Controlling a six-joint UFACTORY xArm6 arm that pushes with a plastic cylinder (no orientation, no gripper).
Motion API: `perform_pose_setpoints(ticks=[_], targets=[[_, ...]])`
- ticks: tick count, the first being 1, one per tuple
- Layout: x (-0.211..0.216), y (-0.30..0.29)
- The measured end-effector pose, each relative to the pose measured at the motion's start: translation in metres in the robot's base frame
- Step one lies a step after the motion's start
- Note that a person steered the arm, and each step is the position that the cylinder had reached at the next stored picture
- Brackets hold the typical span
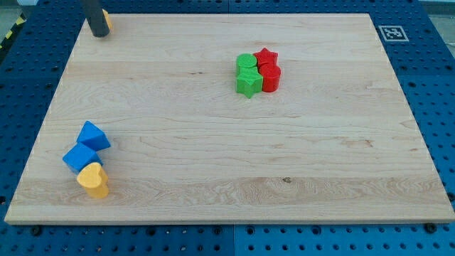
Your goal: Push the yellow heart towards the yellow hexagon
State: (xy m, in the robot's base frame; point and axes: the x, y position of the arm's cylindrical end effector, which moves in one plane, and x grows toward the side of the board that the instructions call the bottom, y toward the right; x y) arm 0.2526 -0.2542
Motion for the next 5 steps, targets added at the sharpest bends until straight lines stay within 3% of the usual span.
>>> perform_pose_setpoints(ticks=[3, 5], targets=[[0.160, -0.033], [0.170, -0.035]])
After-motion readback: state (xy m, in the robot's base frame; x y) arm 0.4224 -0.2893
